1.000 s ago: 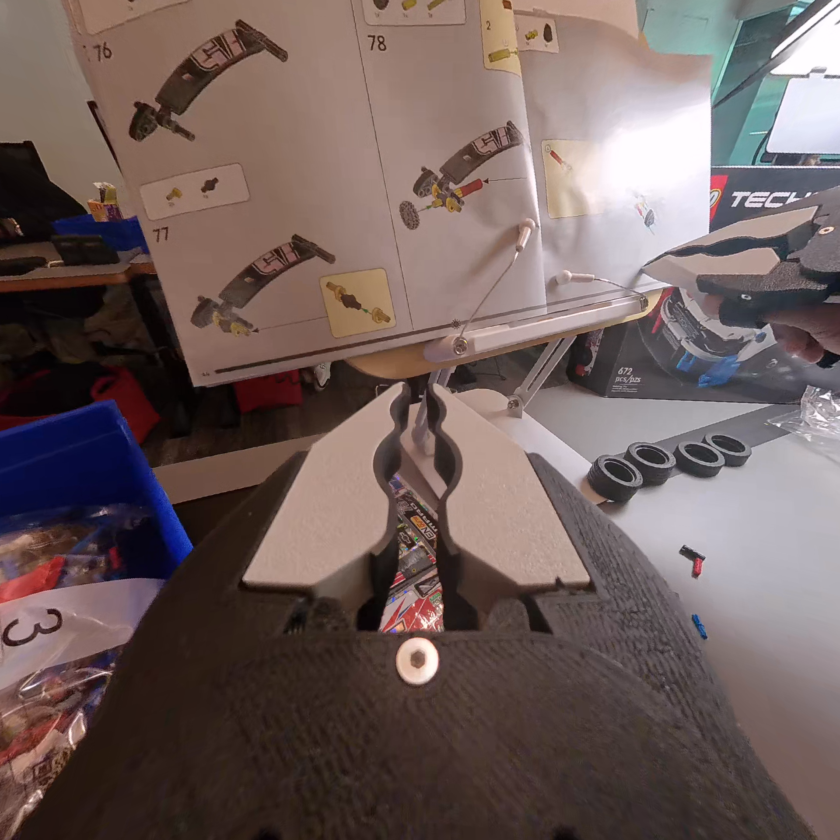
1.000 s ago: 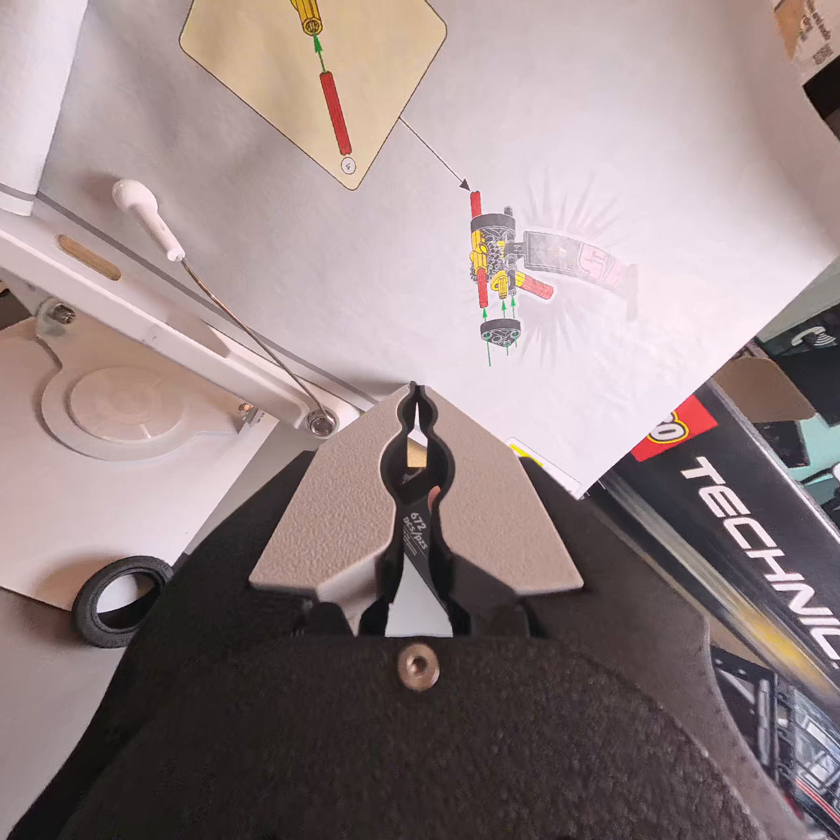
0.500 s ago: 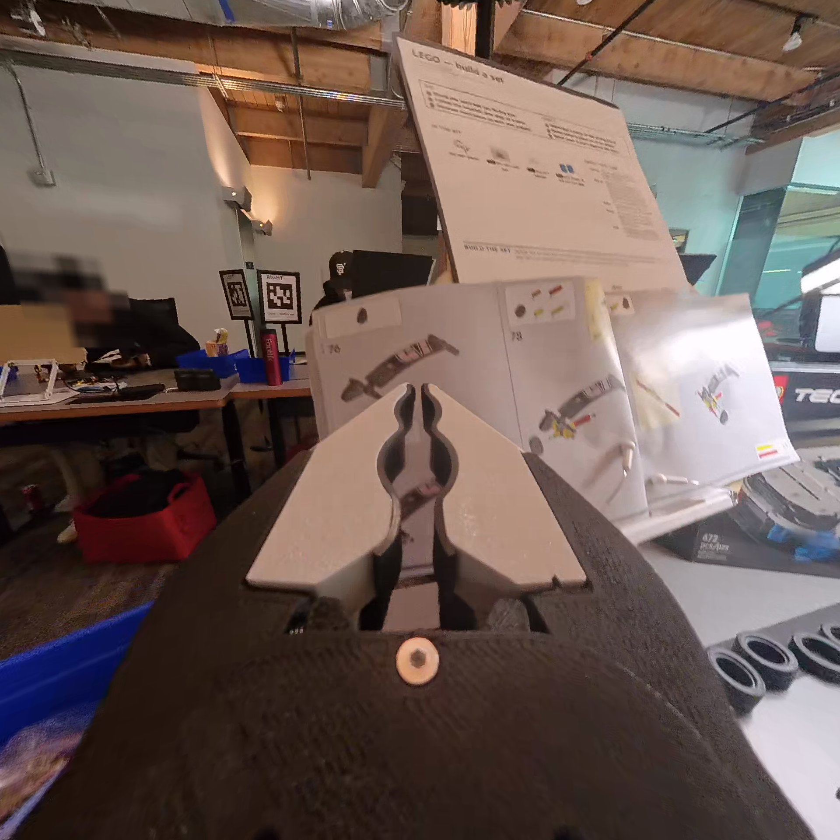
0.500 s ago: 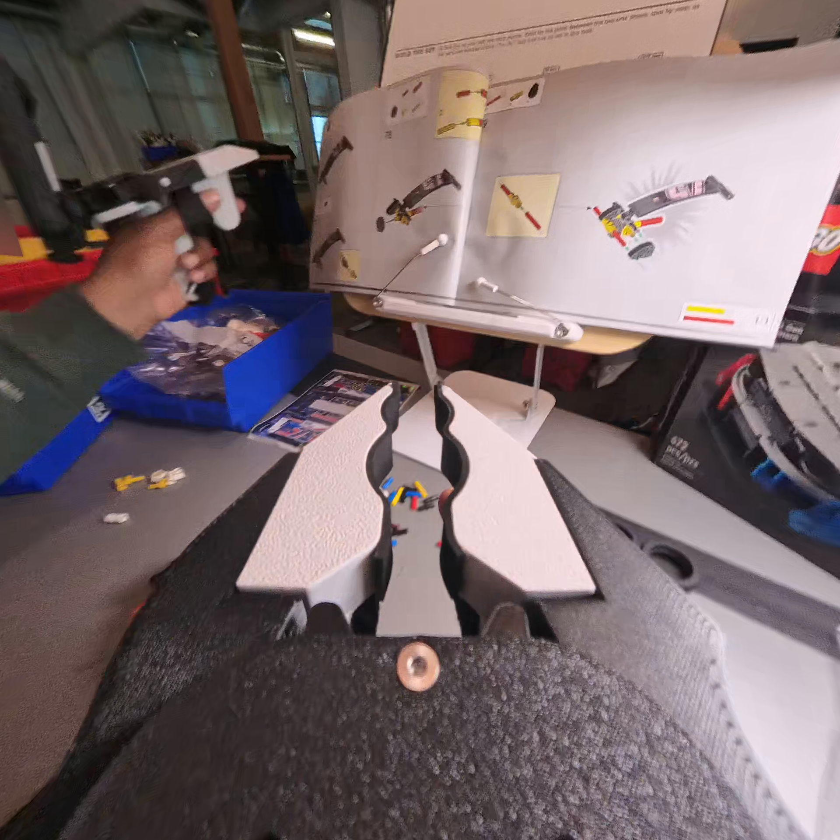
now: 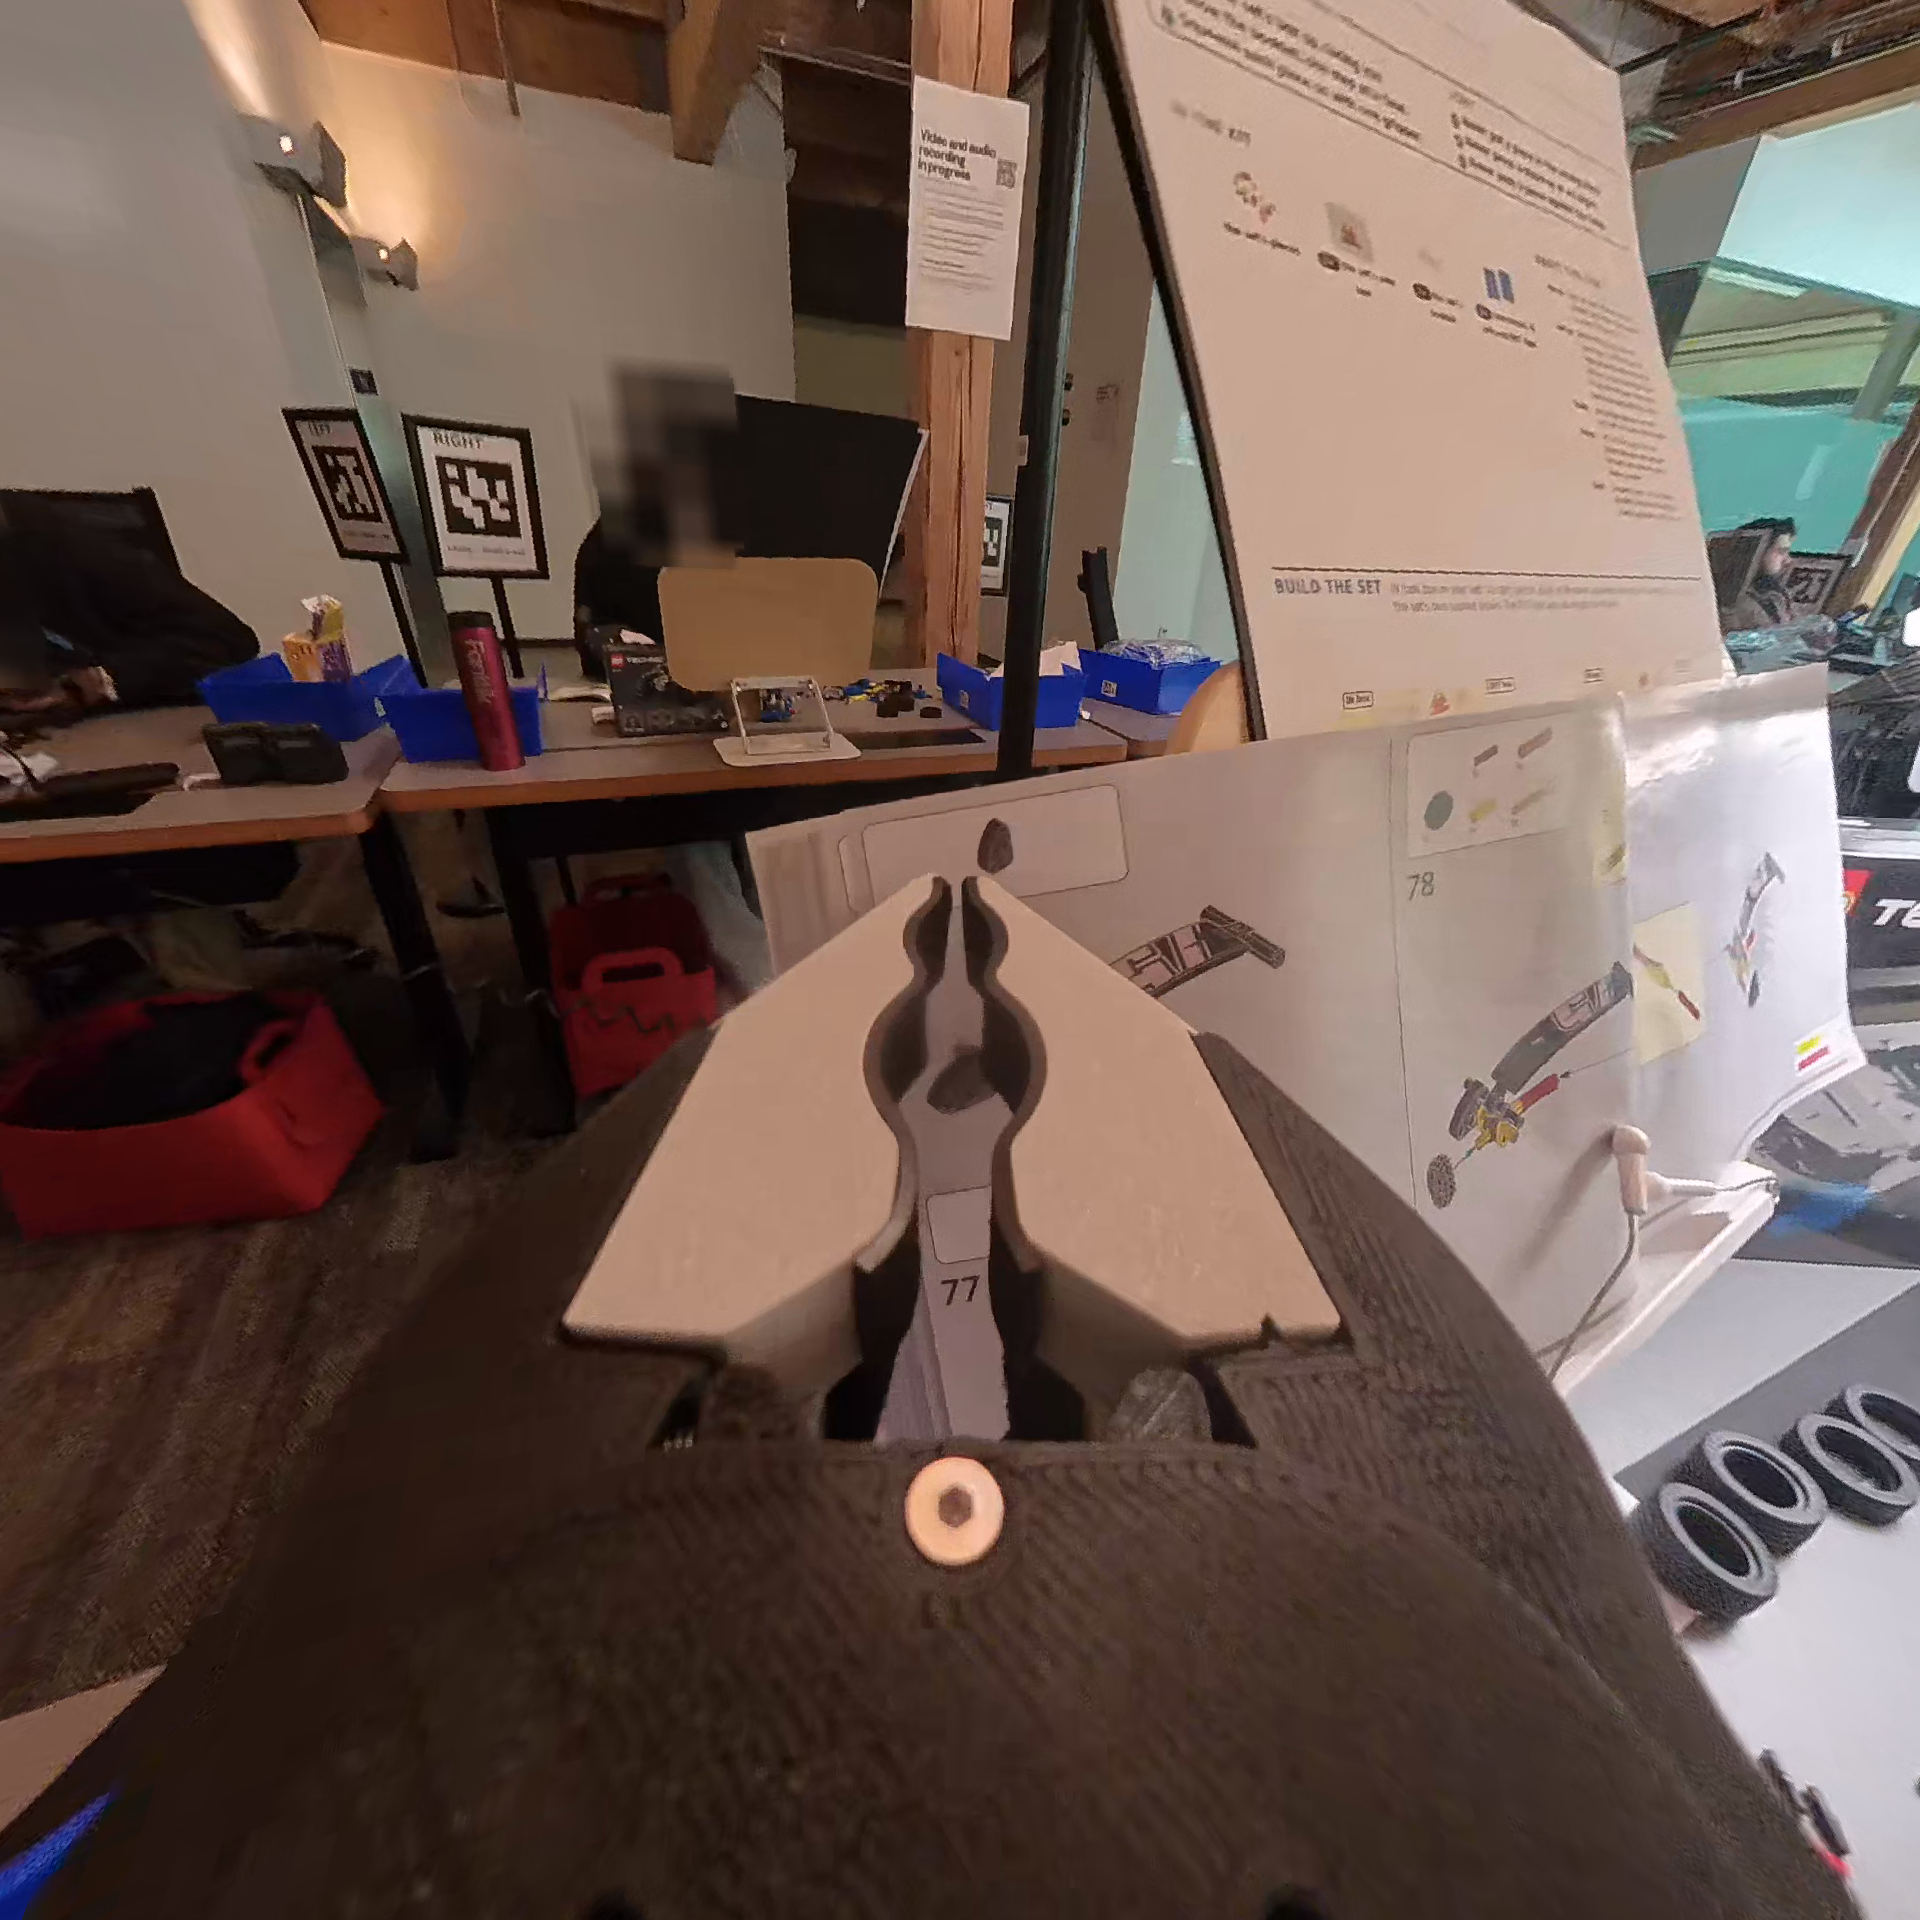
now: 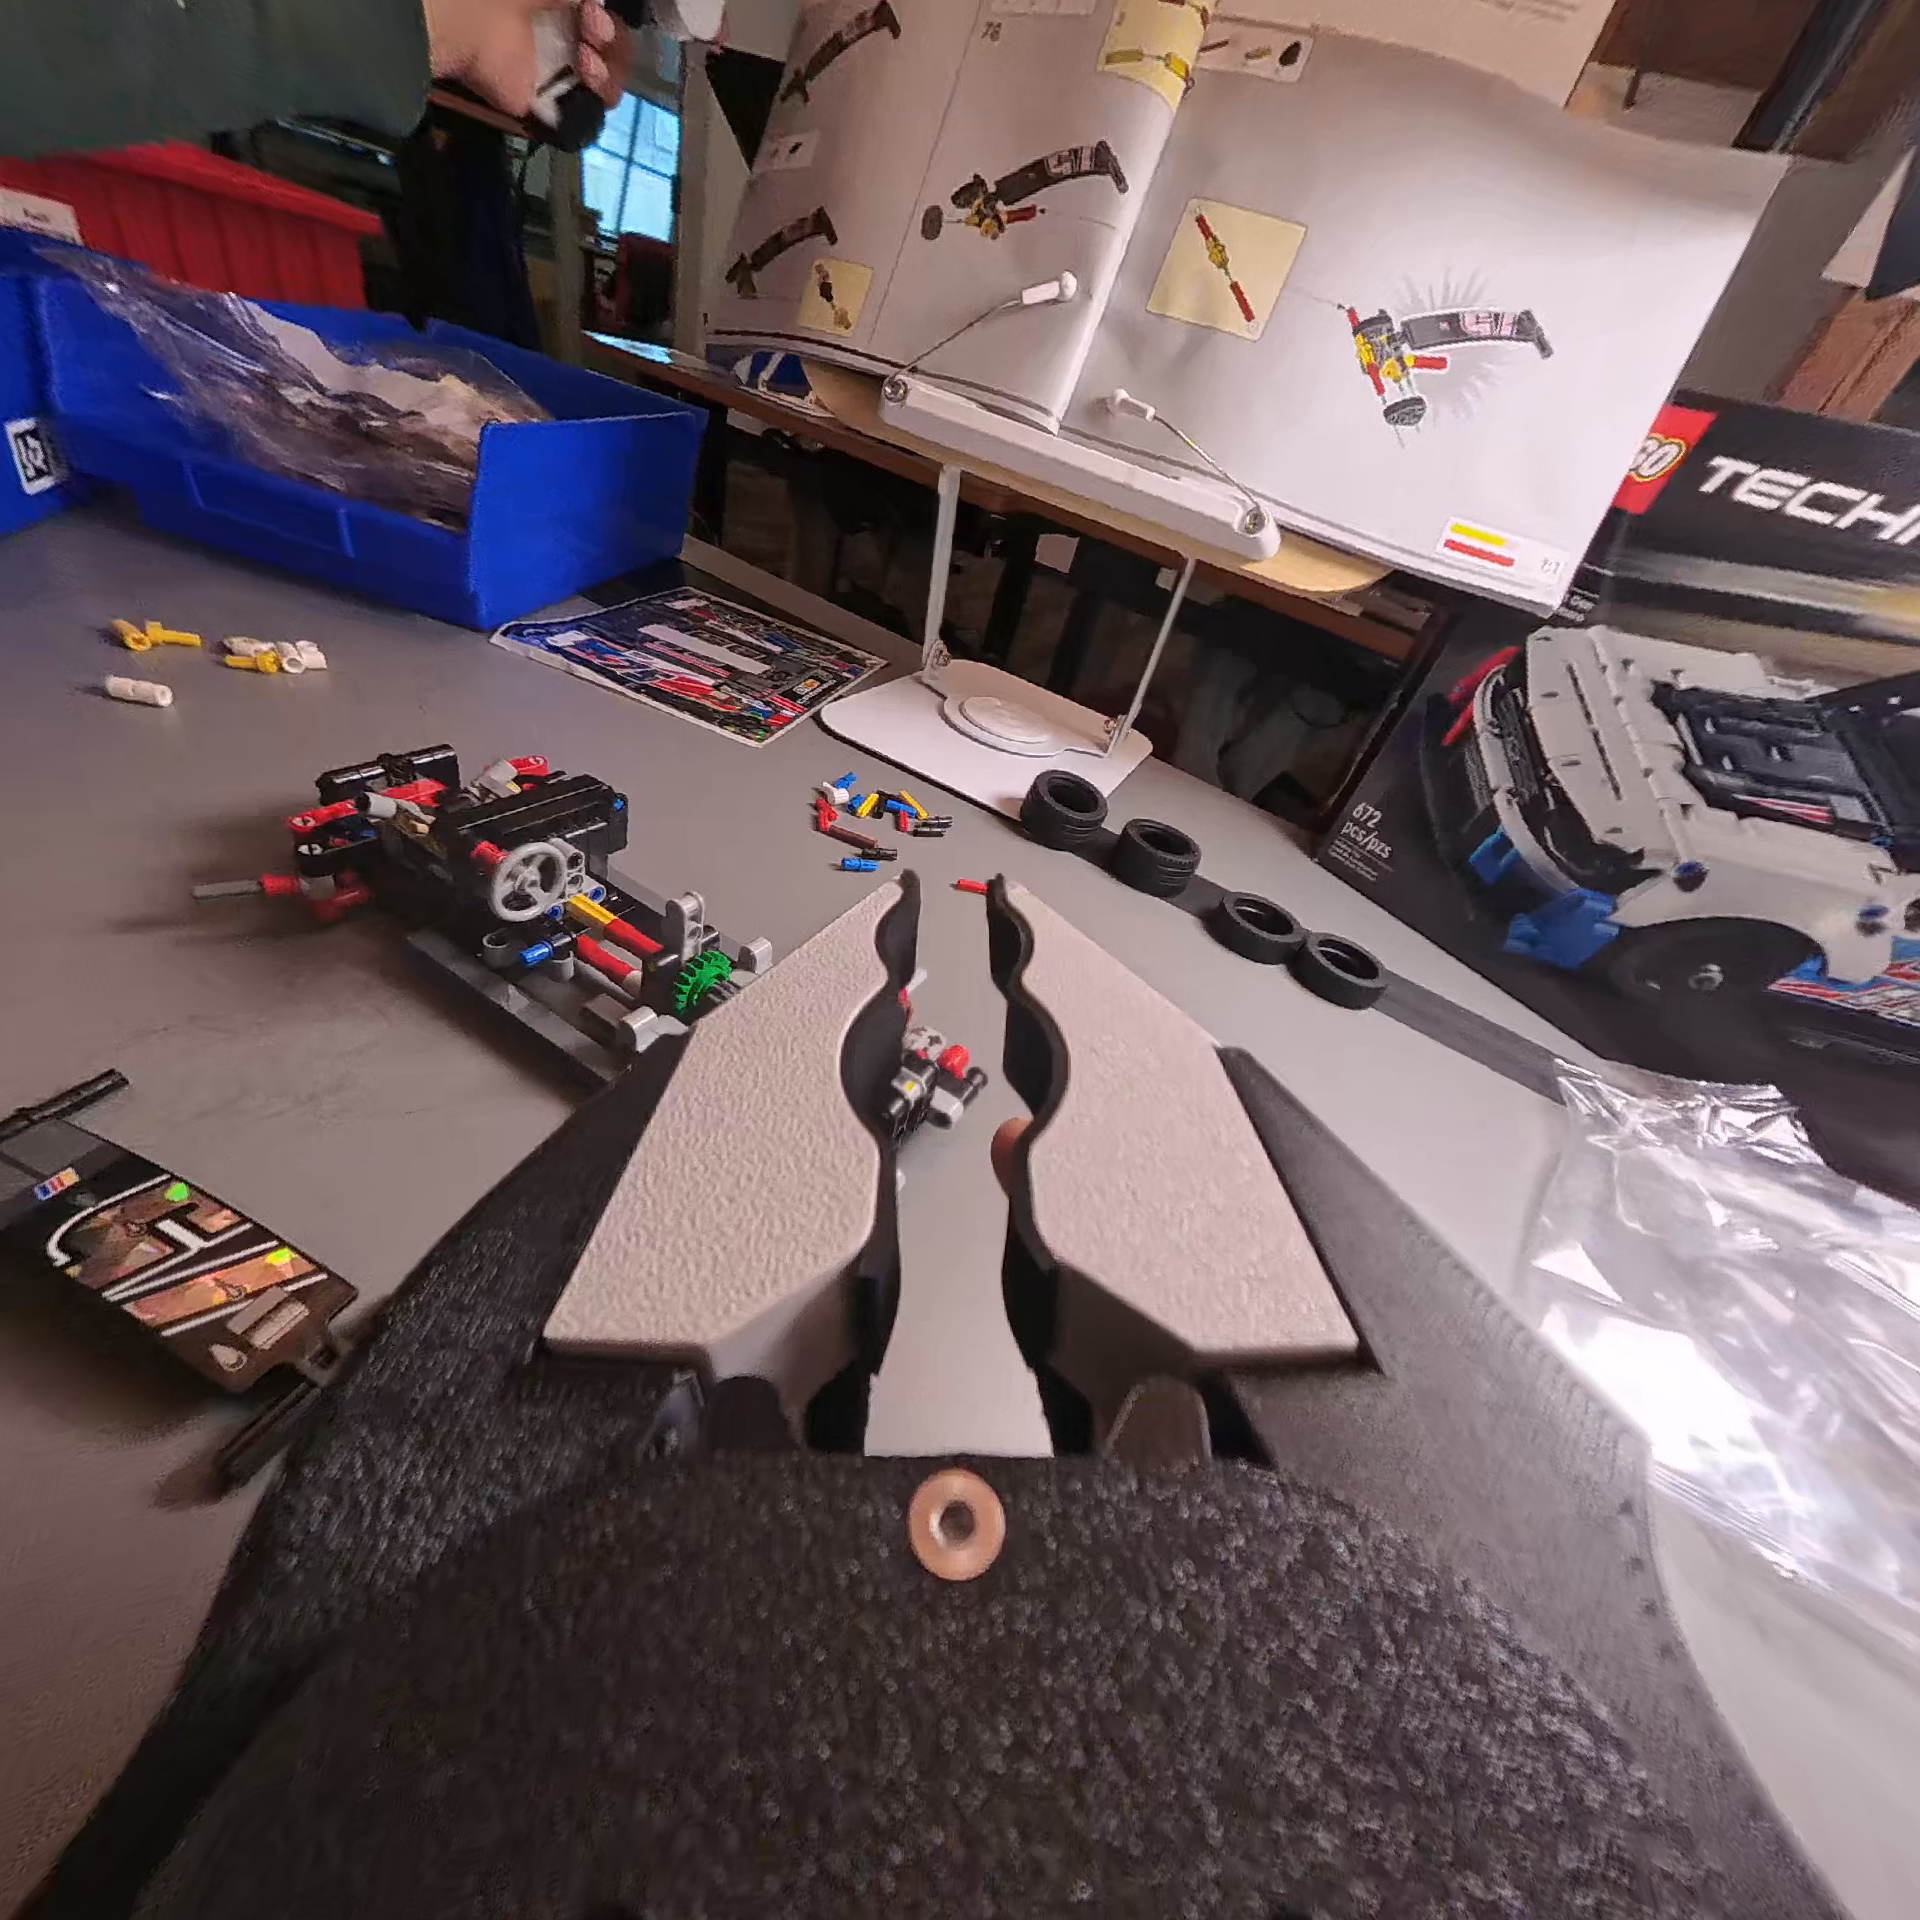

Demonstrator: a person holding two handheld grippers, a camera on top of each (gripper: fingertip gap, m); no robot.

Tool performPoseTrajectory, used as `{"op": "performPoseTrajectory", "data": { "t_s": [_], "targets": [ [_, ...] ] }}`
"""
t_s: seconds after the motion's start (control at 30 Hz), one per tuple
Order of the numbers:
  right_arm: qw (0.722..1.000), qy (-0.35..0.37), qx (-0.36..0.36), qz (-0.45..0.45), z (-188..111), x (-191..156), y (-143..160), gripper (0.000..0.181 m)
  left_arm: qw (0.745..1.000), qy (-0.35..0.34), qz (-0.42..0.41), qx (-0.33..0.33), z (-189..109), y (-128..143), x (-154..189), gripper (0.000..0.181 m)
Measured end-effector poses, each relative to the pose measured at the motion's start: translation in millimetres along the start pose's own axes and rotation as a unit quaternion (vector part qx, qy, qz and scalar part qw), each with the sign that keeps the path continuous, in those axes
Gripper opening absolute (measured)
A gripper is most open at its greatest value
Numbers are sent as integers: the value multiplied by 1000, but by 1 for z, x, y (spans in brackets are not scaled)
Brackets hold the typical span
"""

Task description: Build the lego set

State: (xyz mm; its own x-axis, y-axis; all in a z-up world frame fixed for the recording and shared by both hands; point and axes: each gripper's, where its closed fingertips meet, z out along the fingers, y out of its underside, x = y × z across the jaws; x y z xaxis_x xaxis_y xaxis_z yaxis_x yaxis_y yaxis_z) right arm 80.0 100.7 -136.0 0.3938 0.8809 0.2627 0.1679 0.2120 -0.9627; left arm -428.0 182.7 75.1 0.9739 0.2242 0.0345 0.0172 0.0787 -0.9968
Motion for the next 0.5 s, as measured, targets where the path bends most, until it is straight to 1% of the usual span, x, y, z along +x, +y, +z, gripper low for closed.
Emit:
{"op": "performPoseTrajectory", "data": {
  "t_s": [0.07,0.13,0.2,0.27,0.3,0.37,0.4,0.47,0.5],
  "targets": [
    [1000,-6,3,11,1,-4,2,11,1000,3,25,6,-4,-3,6,8],
    [1000,-11,1,27,-1,-7,5,13,998,16,61,17,-17,-10,15,12],
    [1000,-5,0,30,-3,-5,6,13,993,30,114,16,-41,-17,23,18],
    [999,-3,0,34,-6,-2,6,13,984,30,176,5,-77,-23,22,10],
    [999,-2,2,37,-8,-1,6,13,979,27,204,-11,-98,-24,18,6],
    [999,-5,5,46,-9,0,5,12,966,24,253,-55,-142,-19,4,7],
    [999,-8,5,50,-8,0,5,12,958,13,275,-86,-165,-13,-8,9],
    [998,-16,5,55,-7,-2,5,11,937,-8,308,-164,-211,8,-39,11],
    [998,-19,5,56,-6,-4,5,11,927,-8,307,-215,-234,26,-53,12]
  ]
}}
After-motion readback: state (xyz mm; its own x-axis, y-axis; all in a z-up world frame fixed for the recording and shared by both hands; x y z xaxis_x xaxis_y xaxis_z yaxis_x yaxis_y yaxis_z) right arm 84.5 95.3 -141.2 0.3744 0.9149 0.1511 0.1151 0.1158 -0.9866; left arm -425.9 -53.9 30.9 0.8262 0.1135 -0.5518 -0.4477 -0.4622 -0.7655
